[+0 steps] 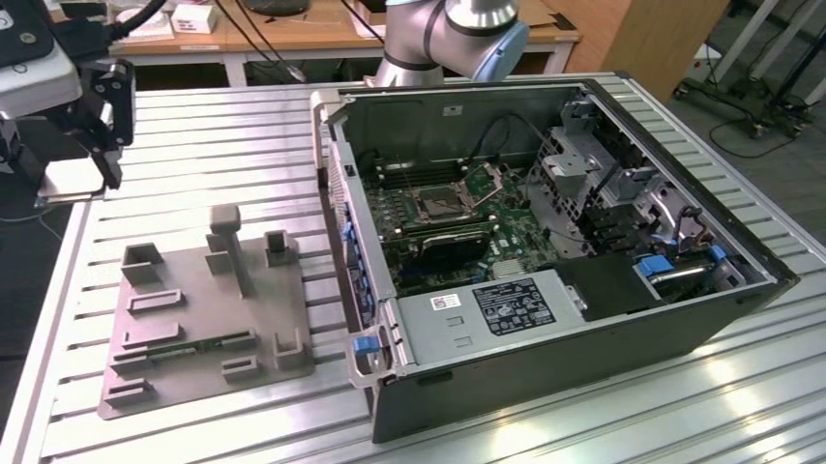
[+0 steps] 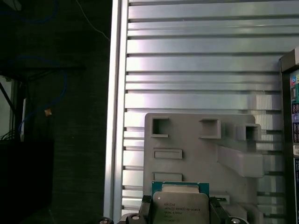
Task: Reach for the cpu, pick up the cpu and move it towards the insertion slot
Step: 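Pick up the cpu and move it towards the insertion slot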
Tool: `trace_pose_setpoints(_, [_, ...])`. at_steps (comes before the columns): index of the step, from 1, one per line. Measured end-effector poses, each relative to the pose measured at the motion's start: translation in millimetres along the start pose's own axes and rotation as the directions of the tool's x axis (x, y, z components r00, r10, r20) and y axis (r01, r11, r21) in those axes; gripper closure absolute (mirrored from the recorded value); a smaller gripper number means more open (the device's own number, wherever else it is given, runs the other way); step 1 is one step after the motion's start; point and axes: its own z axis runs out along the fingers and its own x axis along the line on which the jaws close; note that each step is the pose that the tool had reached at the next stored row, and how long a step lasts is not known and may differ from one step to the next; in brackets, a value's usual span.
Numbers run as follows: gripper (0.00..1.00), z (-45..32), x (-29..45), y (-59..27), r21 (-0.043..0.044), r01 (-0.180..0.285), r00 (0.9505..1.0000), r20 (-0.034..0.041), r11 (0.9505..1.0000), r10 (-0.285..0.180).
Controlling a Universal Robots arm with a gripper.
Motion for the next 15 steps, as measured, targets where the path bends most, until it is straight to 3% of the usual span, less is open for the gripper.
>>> trace_pose_setpoints(5, [0.45, -10.0, -0.1, 0.6, 0.0001, 0.0, 1.0, -0.0001, 1.0, 0.0])
trace_pose_setpoints(15, [0.45, -22.5, -0.2, 1.2, -0.0001, 0.0, 1.0, 0.0002, 1.0, 0.0])
